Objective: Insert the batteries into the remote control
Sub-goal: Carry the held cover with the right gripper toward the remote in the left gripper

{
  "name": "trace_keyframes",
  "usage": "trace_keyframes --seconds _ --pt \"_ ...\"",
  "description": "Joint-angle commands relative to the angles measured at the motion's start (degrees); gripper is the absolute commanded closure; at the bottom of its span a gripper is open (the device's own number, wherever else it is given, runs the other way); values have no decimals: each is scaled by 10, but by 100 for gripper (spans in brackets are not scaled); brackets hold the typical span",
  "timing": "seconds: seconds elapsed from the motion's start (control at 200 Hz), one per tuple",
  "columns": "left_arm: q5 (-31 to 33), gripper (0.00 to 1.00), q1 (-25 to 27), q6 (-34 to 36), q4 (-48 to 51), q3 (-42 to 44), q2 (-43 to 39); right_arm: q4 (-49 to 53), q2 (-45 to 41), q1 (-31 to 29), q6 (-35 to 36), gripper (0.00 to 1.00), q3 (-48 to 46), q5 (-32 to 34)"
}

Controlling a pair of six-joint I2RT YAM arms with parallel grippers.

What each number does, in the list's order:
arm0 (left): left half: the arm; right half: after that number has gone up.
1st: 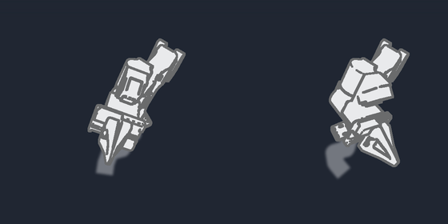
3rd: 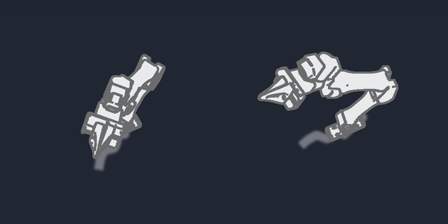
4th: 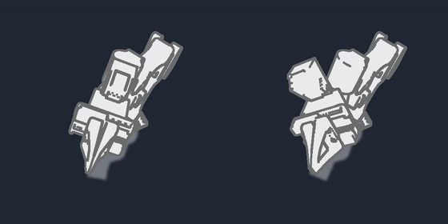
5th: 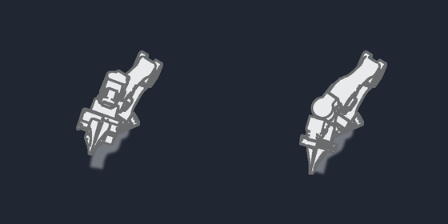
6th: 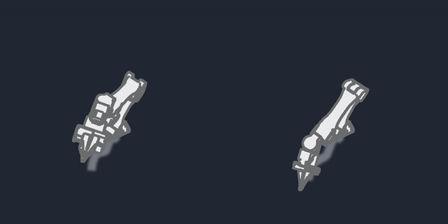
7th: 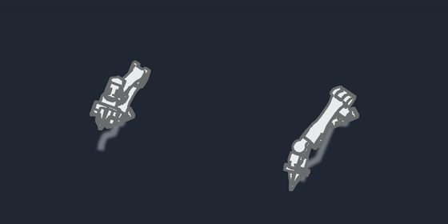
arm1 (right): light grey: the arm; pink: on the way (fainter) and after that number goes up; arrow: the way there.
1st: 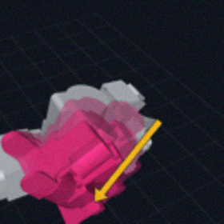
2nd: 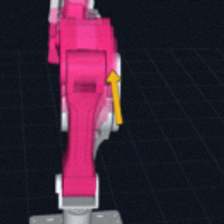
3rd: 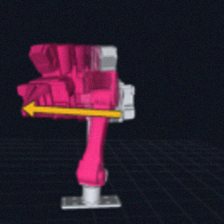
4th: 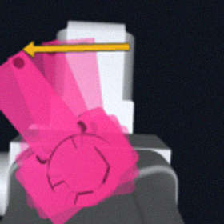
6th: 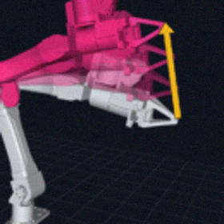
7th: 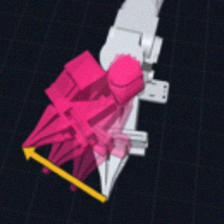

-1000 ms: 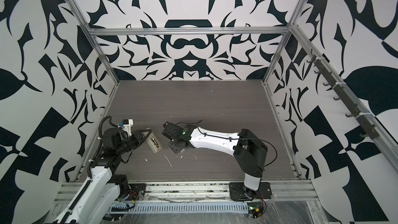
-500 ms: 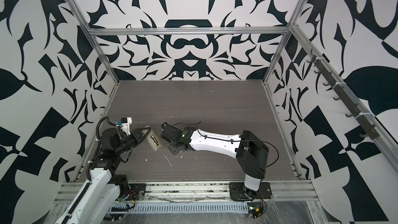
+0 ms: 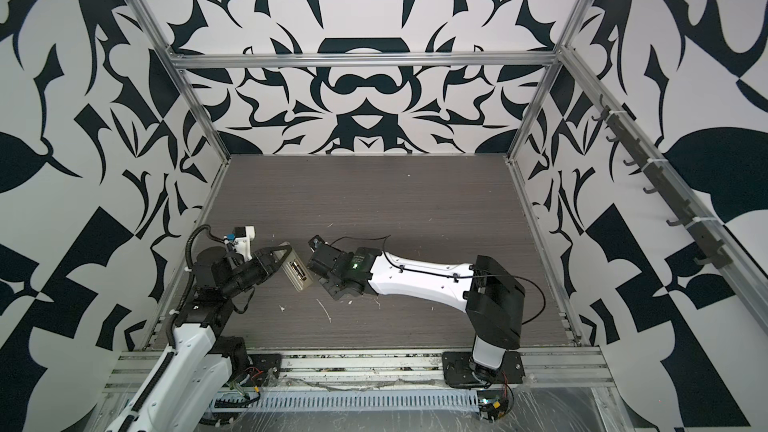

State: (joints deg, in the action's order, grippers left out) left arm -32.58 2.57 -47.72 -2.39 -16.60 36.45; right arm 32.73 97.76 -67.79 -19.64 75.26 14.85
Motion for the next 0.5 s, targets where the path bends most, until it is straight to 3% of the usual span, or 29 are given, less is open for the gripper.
trace_keyframes --seconds 0.0,0.495 --pt "-4 100 -3 4 1 -8 -13 -4 -16 -5 -4 87 26 16" --pt "-6 100 -3 5 9 -8 -23 -21 -29 -16 12 89 27 17"
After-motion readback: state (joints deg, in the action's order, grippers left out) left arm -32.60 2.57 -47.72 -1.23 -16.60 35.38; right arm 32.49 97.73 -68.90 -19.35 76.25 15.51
